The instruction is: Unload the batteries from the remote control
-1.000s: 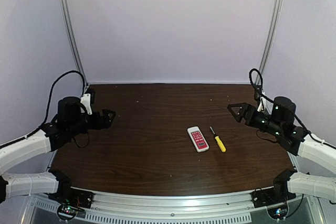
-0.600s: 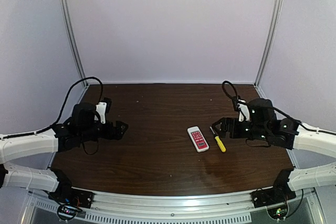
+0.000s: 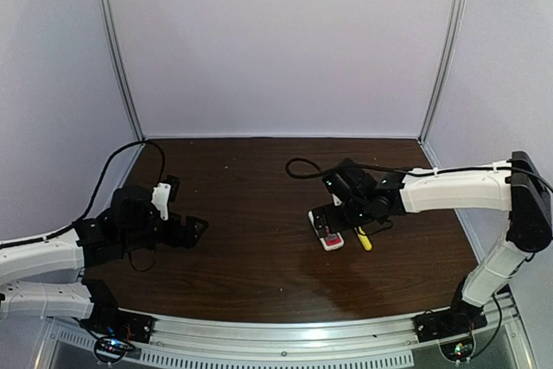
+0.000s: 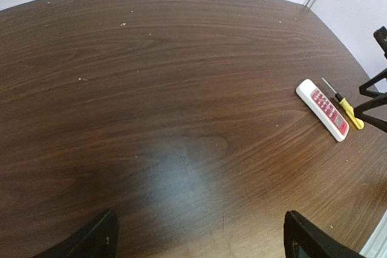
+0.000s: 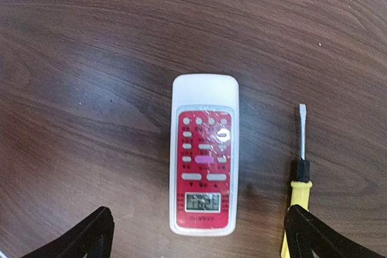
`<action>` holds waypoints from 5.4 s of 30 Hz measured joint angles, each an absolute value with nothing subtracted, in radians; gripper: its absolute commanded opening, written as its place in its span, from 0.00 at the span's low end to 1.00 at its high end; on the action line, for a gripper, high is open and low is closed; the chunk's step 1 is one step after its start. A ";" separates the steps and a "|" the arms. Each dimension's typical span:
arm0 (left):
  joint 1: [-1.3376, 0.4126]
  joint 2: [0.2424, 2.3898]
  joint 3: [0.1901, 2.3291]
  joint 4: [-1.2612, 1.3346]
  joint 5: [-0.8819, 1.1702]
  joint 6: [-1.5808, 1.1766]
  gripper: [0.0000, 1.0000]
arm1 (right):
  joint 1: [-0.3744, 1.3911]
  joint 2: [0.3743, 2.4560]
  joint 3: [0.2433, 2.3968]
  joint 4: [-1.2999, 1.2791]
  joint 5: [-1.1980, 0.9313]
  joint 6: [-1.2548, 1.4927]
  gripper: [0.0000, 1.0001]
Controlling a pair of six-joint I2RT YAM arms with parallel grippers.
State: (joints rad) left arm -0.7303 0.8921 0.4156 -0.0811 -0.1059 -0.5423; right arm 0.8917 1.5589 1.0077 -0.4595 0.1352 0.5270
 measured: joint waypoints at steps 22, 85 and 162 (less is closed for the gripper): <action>-0.731 0.838 0.377 -0.137 -0.125 -0.568 0.96 | 0.736 2.042 1.456 -0.727 -0.004 0.391 0.91; -0.732 1.020 0.332 0.455 0.280 -0.577 0.97 | 0.909 1.469 0.843 0.412 -0.272 0.647 0.41; -0.886 1.164 0.387 0.915 0.693 -0.657 0.51 | 1.143 1.743 0.835 1.314 -0.344 0.707 0.33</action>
